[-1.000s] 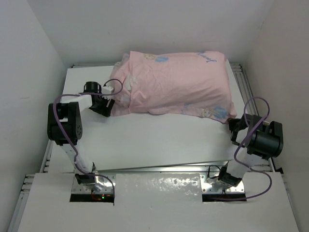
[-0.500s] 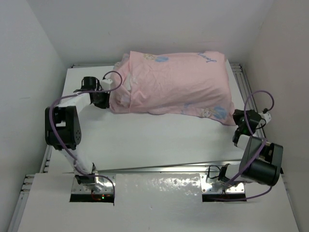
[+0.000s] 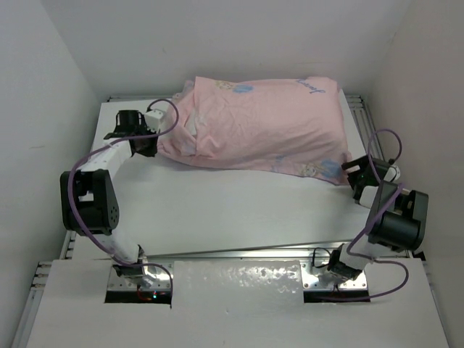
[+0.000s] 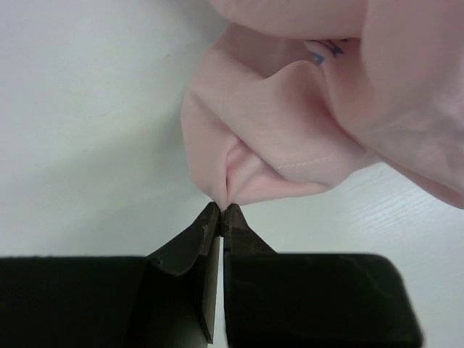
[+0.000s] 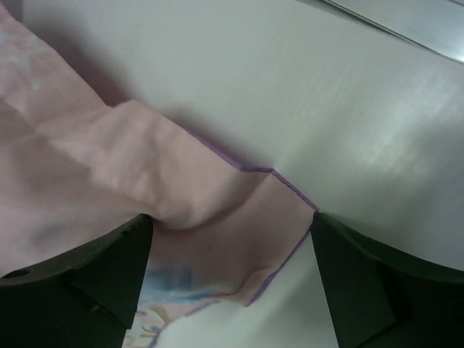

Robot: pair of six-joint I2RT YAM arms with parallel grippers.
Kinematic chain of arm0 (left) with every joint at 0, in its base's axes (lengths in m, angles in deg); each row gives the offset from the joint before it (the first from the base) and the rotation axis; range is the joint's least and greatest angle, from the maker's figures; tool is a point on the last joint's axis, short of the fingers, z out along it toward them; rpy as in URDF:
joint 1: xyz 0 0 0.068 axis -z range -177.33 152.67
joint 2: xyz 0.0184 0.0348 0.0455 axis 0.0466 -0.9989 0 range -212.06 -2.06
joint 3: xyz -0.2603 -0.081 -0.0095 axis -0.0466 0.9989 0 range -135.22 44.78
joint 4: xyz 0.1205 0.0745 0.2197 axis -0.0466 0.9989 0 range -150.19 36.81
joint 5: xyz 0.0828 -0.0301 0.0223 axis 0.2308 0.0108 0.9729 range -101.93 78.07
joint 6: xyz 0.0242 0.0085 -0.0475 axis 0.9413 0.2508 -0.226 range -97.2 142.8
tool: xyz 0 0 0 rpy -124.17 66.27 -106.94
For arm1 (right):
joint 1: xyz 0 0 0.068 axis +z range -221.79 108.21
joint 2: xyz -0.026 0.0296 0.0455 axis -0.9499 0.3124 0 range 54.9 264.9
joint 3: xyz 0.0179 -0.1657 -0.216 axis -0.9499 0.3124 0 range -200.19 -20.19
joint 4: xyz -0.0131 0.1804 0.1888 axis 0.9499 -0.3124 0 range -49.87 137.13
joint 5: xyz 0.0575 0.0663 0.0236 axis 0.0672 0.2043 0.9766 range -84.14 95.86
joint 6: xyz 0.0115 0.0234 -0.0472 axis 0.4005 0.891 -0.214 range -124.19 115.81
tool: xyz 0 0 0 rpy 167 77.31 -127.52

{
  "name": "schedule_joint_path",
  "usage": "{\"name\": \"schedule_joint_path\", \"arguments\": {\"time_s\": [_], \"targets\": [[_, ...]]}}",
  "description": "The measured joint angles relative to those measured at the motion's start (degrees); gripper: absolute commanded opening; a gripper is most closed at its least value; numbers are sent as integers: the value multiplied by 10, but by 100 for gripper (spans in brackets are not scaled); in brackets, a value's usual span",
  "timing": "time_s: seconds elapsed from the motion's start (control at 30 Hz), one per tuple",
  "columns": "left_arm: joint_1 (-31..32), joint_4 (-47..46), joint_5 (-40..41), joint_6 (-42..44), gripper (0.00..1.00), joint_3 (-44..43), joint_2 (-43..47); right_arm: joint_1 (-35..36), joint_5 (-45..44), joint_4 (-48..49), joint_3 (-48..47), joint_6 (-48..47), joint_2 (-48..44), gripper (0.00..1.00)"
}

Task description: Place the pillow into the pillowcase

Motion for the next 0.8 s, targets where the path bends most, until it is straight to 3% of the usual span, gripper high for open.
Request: {"name": "schedule_joint_path", "arguments": {"time_s": [0.13,0.2,0.23,0.27,0.3,0.33,0.37,0.4,0.43,0.63,0.8], "targets": [[-15,-2,9,0,0,0,0,0,14,10,-52,9,57,88],[-24,-2,10,0,0,0,0,0,21,37,-56,23,75,80],[-29,-2,10,0,0,0,0,0,26,56,-55,32,85,68],[-31,-2,11,0,0,0,0,0,33,69,-55,40,93,68],[-33,-2,12,0,0,0,0,0,38,85,-53,48,103,49],[-34,-2,12,0,0,0,0,0,48,108,-49,51,115,38],[-34,-2,12,0,0,0,0,0,58,120,-47,57,127,16],[-34,-2,12,0,0,0,0,0,70,136,-40,63,140,5],[-34,-1,11,0,0,0,0,0,84,156,-32,74,154,0],[-34,10,7,-8,0,-18,4,0,123,223,4,93,164,0],[-38,21,3,-13,0,-38,27,0,135,246,54,84,89,0]]}}
